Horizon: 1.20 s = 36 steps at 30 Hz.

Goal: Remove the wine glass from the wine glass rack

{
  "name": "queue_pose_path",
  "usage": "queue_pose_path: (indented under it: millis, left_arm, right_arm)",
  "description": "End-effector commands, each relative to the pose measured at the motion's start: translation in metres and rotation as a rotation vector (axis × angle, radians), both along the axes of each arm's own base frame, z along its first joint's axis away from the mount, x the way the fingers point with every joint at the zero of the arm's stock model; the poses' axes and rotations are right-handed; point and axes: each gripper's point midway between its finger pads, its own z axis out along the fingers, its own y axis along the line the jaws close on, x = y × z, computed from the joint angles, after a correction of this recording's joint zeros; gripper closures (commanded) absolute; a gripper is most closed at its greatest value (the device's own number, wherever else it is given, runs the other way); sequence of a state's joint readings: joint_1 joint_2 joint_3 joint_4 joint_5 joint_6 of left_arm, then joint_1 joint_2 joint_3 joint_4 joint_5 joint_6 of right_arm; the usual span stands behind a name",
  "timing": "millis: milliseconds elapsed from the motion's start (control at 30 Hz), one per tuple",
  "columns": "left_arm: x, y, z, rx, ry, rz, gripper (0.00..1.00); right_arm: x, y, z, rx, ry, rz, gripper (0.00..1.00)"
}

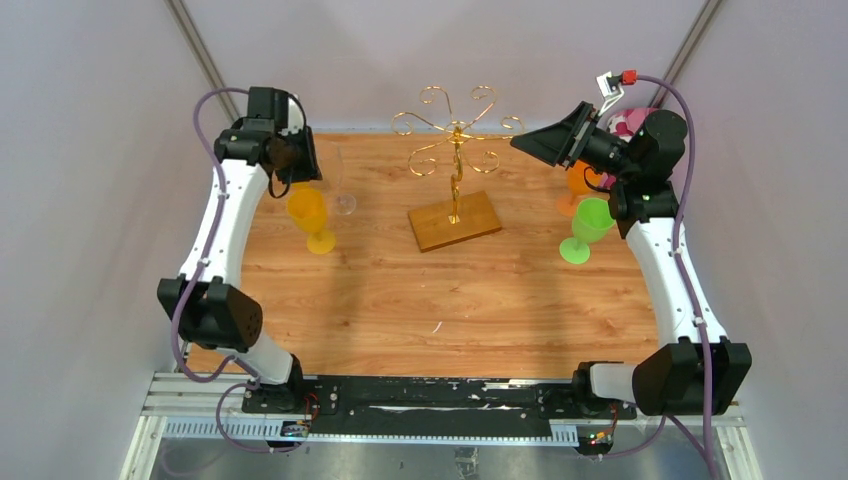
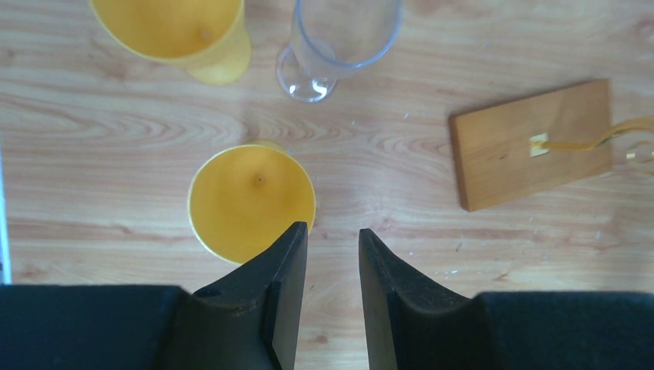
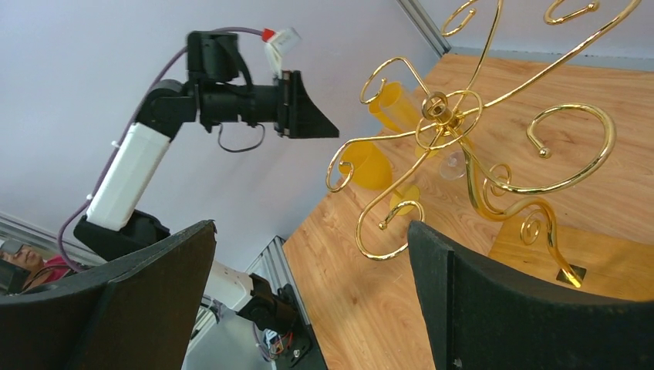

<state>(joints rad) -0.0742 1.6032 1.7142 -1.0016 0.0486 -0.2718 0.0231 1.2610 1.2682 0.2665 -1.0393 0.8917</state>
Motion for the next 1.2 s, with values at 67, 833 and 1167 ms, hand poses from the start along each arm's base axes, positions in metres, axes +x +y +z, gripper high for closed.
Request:
queue_pose_path:
  millis: [67,833,1167]
  left_arm:
    - [-0.025,0.002,0.107,-0.019,-0.27,-0.01,0.63]
    - [-0.123,-0.081,0.266,-0.16,-0.962,-0.543,0.54]
    - [-0.098,-0.143,0.221,-0.165,-0.862,-0.707,0.51]
  right_arm:
    - [0.002,-0.005,-0.001,-0.03,-0.033,-0.023,0.01]
    - [0.0,-0.05,-0.002,-0.338,-0.104,-0.355,0.01]
    - [0.002,-0.068,-0.018,-0.676,-0.106,-0.569,0.01]
